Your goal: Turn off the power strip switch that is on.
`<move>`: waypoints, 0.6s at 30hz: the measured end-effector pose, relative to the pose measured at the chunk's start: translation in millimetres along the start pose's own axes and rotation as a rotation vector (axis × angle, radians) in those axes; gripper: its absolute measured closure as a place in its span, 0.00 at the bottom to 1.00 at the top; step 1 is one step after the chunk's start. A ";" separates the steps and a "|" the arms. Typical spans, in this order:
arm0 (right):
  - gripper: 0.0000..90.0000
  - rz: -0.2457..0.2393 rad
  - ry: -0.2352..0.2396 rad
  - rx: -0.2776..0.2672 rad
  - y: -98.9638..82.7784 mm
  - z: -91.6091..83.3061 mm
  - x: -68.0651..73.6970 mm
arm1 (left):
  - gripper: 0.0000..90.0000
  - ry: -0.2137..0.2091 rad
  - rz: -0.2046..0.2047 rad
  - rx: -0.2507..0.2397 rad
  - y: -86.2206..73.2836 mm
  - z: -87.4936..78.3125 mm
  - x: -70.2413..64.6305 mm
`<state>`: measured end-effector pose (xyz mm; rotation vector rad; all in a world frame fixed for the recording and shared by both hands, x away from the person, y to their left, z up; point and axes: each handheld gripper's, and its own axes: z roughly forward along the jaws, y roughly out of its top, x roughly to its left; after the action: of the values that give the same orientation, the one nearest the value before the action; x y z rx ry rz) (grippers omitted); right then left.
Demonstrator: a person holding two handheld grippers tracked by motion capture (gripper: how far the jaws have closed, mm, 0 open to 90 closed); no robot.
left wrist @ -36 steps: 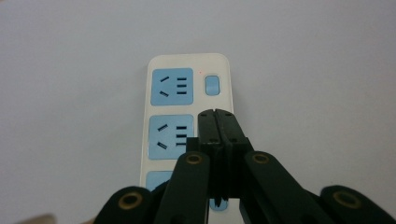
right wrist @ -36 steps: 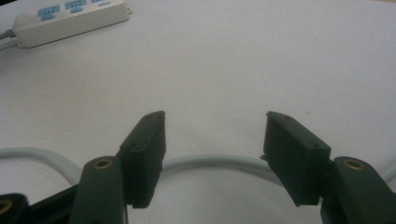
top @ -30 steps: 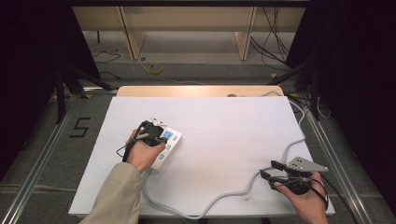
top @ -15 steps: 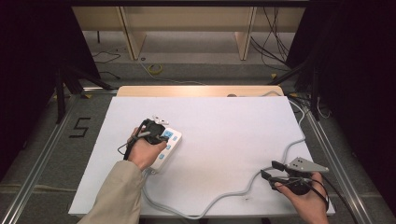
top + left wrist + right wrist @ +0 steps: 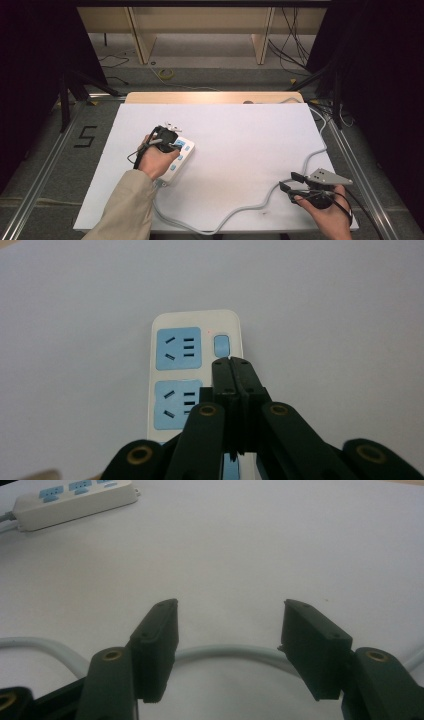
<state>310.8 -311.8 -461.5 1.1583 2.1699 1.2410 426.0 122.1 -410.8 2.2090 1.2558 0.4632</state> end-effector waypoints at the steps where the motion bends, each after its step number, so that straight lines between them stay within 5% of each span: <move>1: 0.45 0.001 0.000 0.001 -0.1 0.0 0.1 | 1.00 0.000 0.001 0.000 0.6 -0.2 0.1; 18: 0.45 -0.003 0.001 0.004 -0.3 0.6 0.6 | 1.00 -0.012 0.004 0.018 7.2 2.7 1.0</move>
<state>310.7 -311.1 -462.1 1.1560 2.1748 1.2365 432.8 119.3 -408.5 2.2266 1.2545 0.4414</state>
